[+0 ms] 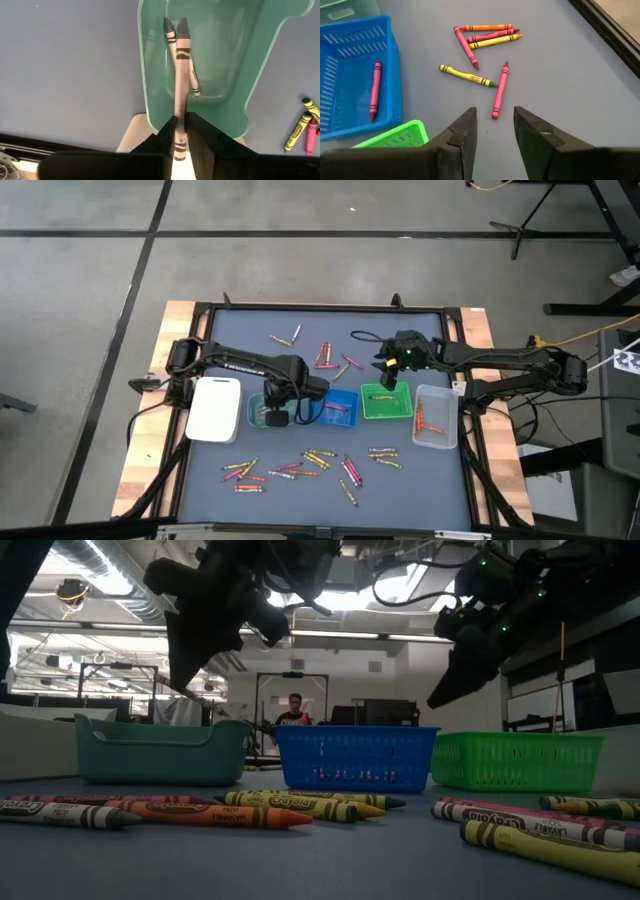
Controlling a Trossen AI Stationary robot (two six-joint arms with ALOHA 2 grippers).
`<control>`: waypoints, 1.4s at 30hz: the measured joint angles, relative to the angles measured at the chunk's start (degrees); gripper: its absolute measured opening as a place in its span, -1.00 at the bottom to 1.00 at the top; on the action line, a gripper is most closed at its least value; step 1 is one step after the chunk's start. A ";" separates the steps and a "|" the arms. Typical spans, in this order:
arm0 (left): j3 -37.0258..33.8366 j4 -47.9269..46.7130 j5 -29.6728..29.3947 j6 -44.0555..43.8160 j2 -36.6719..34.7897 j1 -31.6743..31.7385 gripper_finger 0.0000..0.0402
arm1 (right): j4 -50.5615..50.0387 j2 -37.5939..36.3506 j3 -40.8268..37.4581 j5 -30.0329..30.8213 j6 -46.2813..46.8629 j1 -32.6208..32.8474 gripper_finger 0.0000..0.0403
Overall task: Sort crayons
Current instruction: Put the gray crayon into the light green bin, then put the red crayon into the blue bin
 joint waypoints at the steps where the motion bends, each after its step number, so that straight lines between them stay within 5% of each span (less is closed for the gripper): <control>1: 0.00 0.00 -0.05 -0.21 0.00 -0.02 -0.76 | 0.23 0.00 0.00 0.00 0.00 0.00 -0.37; 10: 0.00 0.07 -0.11 0.64 0.00 -0.02 -0.43 | 2.34 0.00 0.00 0.00 0.00 0.00 -0.37; 23: 0.00 1.64 0.28 0.66 0.00 -0.66 -0.38 | 2.63 0.00 0.00 0.00 0.01 0.00 -0.37; 30: 0.00 1.62 0.33 -6.16 0.00 -2.68 -0.38 | 2.49 0.00 0.00 0.00 0.00 0.00 -0.37; 42: 0.00 9.48 0.40 -22.31 0.00 -14.76 -0.38 | 1.71 0.00 0.00 0.00 0.00 0.00 -0.37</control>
